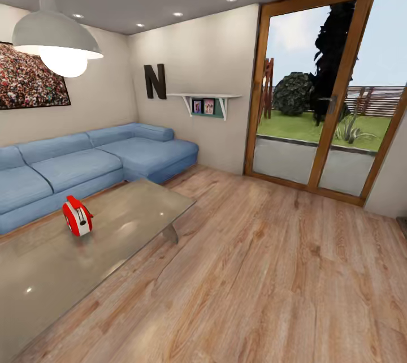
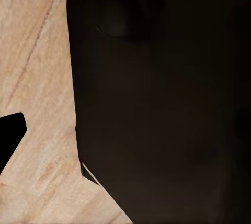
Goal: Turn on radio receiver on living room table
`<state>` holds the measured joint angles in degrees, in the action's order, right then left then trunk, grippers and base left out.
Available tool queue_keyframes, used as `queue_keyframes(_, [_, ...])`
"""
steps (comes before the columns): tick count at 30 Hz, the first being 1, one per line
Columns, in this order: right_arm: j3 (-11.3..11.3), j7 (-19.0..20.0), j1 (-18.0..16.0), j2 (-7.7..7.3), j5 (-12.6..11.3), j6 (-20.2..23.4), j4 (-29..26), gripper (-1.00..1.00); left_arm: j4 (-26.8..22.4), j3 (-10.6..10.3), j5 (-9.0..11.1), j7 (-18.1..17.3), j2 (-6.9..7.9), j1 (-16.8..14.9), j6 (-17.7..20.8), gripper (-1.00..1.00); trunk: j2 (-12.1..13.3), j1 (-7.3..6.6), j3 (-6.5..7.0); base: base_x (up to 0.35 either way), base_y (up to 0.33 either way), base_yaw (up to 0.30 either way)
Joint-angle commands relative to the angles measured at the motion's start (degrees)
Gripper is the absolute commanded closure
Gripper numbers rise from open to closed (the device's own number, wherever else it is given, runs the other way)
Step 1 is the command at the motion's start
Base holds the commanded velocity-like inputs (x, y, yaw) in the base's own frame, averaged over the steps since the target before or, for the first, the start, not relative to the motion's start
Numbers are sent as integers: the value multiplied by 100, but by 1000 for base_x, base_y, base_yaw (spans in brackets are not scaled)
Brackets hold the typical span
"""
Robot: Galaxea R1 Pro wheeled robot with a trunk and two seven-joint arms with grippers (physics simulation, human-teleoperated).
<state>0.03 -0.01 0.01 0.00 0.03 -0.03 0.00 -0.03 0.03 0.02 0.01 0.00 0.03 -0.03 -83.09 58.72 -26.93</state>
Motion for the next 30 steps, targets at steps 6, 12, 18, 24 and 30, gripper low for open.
queue_keyframes(6, [192, -12, -1, -20, 28, -76, -90, -100, -108, 24, 26, 8, 29, 32, -87, -100, 1, 1, 0, 0, 0, 0])
queue_keyframes(12, [387, -8, -1, 36, -165, -269, -96, -100, -134, 9, 44, 8, 31, 32, -280, -100, 1, 1, 0, 0, 0, 0])
queue_keyframes(18, [579, -8, -1, 34, -357, -321, -97, -100, -137, 7, 50, 8, 28, 32, -472, -100, 1, 1, 0, 0, 0, 0])
queue_keyframes(24, [772, -8, -1, 35, -550, -323, -97, -100, -137, 5, 50, 8, 28, 32, -501, -100, 1, 1, 0, 32, 0, 0])
queue_keyframes(30, [965, -8, -1, 42, -697, -322, -97, -100, -137, 1, 50, 8, 33, 32, -490, -100, 1, 1, 0, 272, 0, 0])
